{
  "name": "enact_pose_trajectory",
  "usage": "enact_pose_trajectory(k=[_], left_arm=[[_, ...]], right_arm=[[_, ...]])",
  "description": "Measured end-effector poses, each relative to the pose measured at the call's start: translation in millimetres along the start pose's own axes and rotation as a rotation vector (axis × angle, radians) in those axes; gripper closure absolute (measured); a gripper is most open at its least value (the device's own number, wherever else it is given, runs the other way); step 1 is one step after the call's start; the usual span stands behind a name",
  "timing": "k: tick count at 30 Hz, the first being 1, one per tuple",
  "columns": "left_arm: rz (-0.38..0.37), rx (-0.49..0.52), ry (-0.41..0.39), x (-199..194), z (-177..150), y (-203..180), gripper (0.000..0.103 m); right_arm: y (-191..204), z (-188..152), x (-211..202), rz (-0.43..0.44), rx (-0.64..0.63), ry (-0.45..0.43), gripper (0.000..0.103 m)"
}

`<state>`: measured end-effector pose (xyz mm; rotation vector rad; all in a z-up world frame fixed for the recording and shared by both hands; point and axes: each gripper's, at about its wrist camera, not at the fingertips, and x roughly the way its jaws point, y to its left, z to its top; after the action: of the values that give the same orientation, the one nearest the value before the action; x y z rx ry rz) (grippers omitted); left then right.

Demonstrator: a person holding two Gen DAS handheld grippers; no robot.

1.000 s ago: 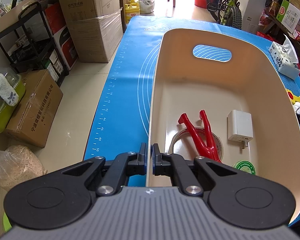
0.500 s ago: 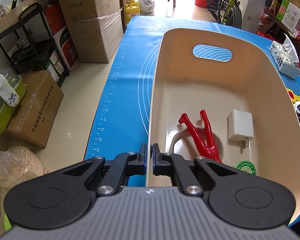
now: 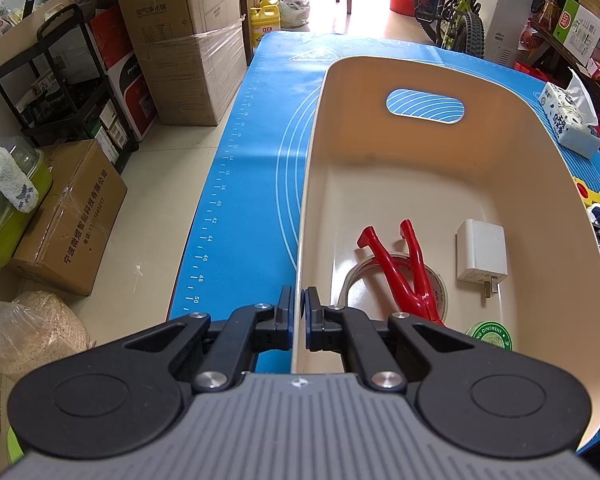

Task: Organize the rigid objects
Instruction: 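Carry the white plug adapter with the right tool into the basket and release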

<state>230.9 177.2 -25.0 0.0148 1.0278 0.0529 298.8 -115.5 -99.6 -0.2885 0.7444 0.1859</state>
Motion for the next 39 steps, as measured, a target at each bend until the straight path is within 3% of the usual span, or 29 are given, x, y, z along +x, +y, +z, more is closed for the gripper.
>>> enact_pose_trajectory(k=[6, 8, 9, 27, 39], left_arm=[[-0.001, -0.001, 0.0, 0, 0, 0, 0.096], [0.0, 0.0, 0.0, 0, 0, 0, 0.096], [0.0, 0.0, 0.0, 0, 0, 0, 0.096], [0.0, 0.0, 0.0, 0, 0, 0, 0.096], [-0.004, -0.006, 0.003, 1, 0, -1, 0.096]], right_arm=[[4, 1, 3, -0.013, -0.023, 0.011, 0.059], [6, 0, 0, -0.018, -0.038, 0.003, 0.063], [6, 0, -2, -0.022, -0.045, -0.003, 0.069], [16, 5, -29, -0.067, -0.099, -0.067, 0.071], [31, 53, -84, -0.053, -0.168, -0.197, 0.071]])
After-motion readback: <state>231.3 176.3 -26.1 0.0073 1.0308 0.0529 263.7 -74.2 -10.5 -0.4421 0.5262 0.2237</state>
